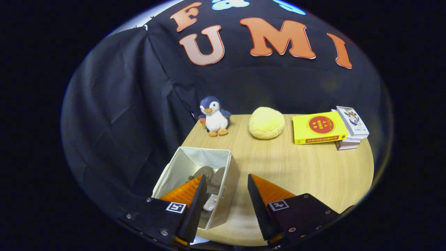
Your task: Open the storage box then place both shoes into the box .Put the left shoe in first, then the right shoe, with the right side of both shoes facing outward in a uniform manner.
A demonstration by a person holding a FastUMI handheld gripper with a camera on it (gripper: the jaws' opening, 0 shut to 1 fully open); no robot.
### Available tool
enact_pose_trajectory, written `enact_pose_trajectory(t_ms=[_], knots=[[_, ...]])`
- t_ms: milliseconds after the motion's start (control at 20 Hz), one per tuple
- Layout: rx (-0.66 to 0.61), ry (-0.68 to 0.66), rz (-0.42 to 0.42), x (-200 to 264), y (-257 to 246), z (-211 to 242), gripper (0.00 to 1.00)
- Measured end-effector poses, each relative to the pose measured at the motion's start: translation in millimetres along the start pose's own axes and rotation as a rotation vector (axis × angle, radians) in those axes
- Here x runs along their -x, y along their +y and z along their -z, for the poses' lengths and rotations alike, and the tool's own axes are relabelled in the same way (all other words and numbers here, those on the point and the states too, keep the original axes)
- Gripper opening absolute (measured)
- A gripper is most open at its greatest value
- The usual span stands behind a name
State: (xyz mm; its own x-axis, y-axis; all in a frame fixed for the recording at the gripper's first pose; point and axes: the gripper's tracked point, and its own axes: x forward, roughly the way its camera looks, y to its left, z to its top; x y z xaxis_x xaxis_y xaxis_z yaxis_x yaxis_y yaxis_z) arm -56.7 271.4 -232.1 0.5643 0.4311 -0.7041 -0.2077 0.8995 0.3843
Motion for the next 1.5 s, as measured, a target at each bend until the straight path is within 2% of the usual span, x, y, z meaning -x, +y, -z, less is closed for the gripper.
enact_pose_trajectory(t_ms=[400,600,850,900,950,1500], knots=[[0.060,-0.321,0.095,71,-83,-79,0.87],[0.102,-0.495,0.166,115,-120,-115,0.88],[0.183,-0.681,0.179,162,-133,-149,0.89],[0.195,-0.714,0.183,169,-132,-156,0.96],[0.201,-0.741,0.192,176,-134,-161,0.96],[0.244,-0.894,0.144,209,-129,-185,0.97]])
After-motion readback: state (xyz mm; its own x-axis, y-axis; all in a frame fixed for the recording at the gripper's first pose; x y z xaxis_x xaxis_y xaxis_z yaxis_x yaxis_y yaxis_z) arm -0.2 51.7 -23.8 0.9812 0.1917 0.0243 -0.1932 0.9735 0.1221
